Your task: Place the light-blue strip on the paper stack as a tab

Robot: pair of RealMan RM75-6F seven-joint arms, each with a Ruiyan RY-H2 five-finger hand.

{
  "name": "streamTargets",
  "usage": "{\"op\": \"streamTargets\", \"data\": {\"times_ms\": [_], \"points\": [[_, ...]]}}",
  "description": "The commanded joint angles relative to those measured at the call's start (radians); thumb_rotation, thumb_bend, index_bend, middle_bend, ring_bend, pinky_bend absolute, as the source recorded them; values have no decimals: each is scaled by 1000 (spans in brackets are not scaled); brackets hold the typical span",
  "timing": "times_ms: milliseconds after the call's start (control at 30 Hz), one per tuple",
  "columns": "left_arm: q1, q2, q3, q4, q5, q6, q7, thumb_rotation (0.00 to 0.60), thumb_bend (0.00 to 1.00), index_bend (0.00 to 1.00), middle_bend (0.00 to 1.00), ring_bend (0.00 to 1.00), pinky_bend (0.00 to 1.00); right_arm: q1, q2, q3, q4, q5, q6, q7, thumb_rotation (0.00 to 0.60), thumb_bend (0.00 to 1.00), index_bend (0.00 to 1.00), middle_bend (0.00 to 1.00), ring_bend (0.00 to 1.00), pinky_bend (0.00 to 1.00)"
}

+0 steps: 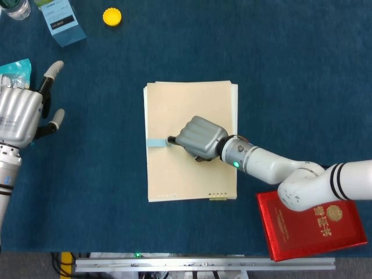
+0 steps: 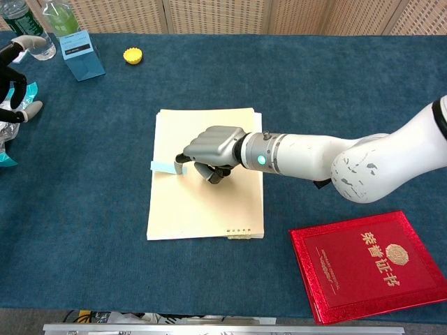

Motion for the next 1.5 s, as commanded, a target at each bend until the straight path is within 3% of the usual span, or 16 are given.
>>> {"op": "streamTargets", "data": {"times_ms": [33,400,1133,1333,1500], "points": [[-1,-1,0,1,0,-2,-1,600,339,61,739,742,809,-4,5,5,-6,-7,6,8,600,1000,231,1000,1000,1000],[3,6,1,-4,4,4,-1,600,338,61,739,742,809,12,-17,7,30,16,-5,-7,600,1000,231,1000,1000,1000],[14,12,4,-7,12,19,-12,600,339,61,739,742,809,15,7,-11,-6,56,20,-44,600,1000,231,1000,1000,1000],[14,13,2,-3,17,24,-19,600,339,61,737,742,809,-13,63,1,-76,28,82,-31,600,1000,232,1000,1000,1000],[16,18,-1,-2,22,31,-30,600,338,61,722,736,809,-86,185,-5,-193,-12,201,-17,600,1000,231,1000,1000,1000]]}}
